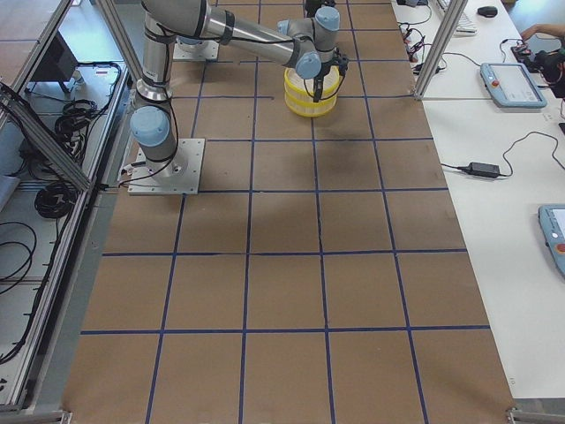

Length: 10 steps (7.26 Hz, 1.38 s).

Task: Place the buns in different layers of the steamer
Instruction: 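Grasp white bun with left gripper while right gripper grasps and lifts top tier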

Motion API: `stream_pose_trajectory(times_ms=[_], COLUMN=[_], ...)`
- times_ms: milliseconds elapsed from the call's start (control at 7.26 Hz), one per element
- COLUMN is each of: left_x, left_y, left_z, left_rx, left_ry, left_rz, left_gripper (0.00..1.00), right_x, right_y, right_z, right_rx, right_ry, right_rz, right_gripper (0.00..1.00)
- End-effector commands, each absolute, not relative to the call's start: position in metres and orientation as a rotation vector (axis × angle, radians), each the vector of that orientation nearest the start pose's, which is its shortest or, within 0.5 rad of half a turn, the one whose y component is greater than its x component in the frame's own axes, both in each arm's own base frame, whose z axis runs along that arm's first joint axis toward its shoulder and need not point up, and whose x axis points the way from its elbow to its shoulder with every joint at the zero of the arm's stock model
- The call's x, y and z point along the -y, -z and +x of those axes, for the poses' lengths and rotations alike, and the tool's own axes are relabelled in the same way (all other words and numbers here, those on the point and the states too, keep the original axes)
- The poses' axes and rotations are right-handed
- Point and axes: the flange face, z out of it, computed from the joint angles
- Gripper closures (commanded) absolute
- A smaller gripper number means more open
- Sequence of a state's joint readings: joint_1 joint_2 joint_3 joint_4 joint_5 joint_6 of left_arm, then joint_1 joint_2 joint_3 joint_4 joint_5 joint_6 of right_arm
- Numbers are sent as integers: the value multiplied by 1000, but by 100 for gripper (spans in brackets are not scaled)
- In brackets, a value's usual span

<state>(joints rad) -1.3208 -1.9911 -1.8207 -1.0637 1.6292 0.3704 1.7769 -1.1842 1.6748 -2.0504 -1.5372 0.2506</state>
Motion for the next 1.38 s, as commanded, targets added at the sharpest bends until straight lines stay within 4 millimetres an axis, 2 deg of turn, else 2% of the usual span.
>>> stream_pose_trajectory(times_ms=[0,138,275,413,551,688,826,964,1101,1239], left_x=[569,567,572,578,582,581,583,581,571,568], left_y=[-181,-181,-190,-220,-267,-298,-320,-333,-337,-335], left_z=[16,18,19,15,8,-13,-58,-114,-176,-219], left_rx=[-3099,-3078,-3074,-3061,-3048,-3042,-3032,-3054,-3144,-3227], left_ry=[-316,-326,-292,-194,-90,-60,-13,50,99,189], left_rz=[202,197,193,201,211,262,321,299,236,198], left_gripper=[50,74,95,97,97,97,98,98,98,97], right_x=[562,558,557,559,555,563,566,559,552,547], right_y=[-273,-269,-272,-286,-316,-345,-369,-384,-394,-401], right_z=[256,254,252,241,220,163,107,59,16,-19], right_rx=[-3121,-3127,-3130,-3128,-3117,-3090,-3016,-3024,-3035,-3112], right_ry=[-29,-39,-36,-36,-50,-47,-71,-86,-91,-86], right_rz=[84,94,99,134,184,323,365,287,287,283], right_gripper=[96,96,97,97,97,96,96,96,96,96])
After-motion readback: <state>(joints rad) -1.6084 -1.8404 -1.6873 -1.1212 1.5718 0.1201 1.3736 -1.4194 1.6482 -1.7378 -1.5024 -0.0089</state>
